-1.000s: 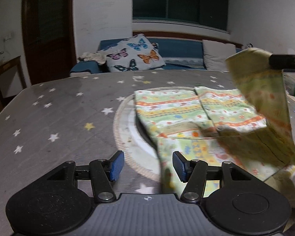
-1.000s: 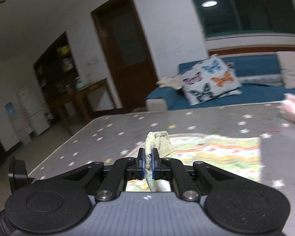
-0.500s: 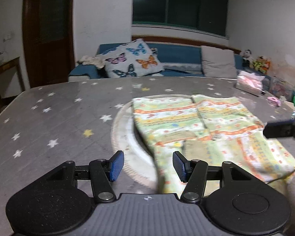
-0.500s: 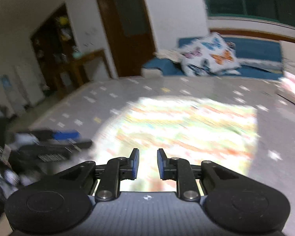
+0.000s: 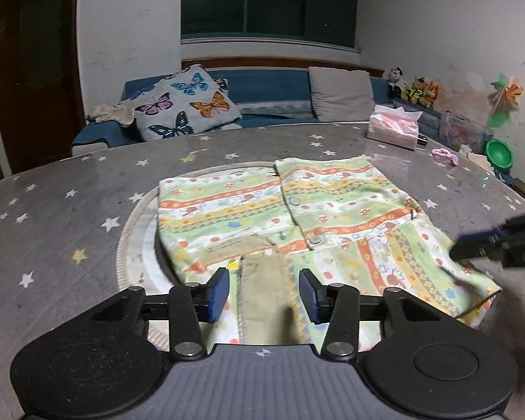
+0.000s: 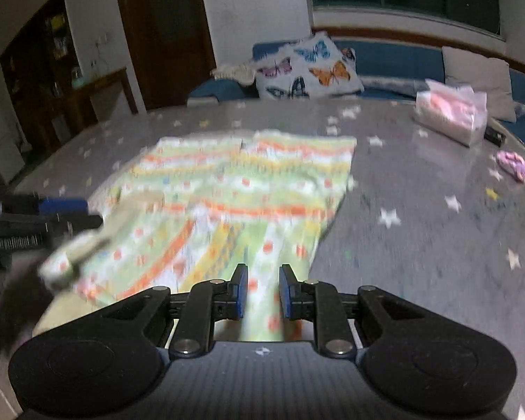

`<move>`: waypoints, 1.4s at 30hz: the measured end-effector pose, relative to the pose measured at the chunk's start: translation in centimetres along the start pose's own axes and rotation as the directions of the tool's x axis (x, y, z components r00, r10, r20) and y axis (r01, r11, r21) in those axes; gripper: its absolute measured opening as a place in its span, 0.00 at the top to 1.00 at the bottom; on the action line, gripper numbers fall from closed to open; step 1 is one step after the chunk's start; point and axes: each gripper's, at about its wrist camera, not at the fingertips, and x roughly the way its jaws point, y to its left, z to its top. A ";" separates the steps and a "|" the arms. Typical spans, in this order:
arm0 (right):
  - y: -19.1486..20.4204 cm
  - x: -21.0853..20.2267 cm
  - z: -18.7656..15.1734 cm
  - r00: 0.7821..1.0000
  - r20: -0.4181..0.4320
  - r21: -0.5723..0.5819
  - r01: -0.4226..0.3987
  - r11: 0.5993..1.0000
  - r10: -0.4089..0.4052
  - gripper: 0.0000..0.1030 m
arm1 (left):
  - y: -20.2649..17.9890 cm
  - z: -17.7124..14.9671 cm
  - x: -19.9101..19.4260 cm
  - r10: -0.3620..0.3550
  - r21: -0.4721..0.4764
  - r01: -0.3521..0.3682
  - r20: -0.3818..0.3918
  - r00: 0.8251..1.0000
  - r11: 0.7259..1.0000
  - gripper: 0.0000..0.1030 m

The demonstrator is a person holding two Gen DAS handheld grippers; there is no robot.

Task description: Fold clothes

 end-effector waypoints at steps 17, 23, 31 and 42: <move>1.6 1.2 0.2 1.000 -0.026 -0.097 -0.019 0.995 0.016 0.64 | 0.9 -1.3 1.2 0.012 0.053 -0.008 -0.069 0.998 0.999 0.70; 4.3 0.2 -2.3 0.996 -0.076 -0.218 -0.053 0.974 0.037 0.60 | 0.6 -3.1 -2.4 0.038 0.171 -0.027 -0.063 0.997 0.985 0.56; 5.4 -0.4 -3.6 0.998 -0.062 -0.286 -0.035 0.958 0.018 0.59 | -1.9 -6.5 -5.6 0.070 0.437 -0.053 -0.024 0.997 0.898 0.45; 5.1 -3.0 -4.0 0.998 -0.065 -0.319 -0.040 0.947 0.021 0.53 | -6.4 -8.1 -5.3 -0.081 0.598 0.035 0.049 0.996 0.801 0.45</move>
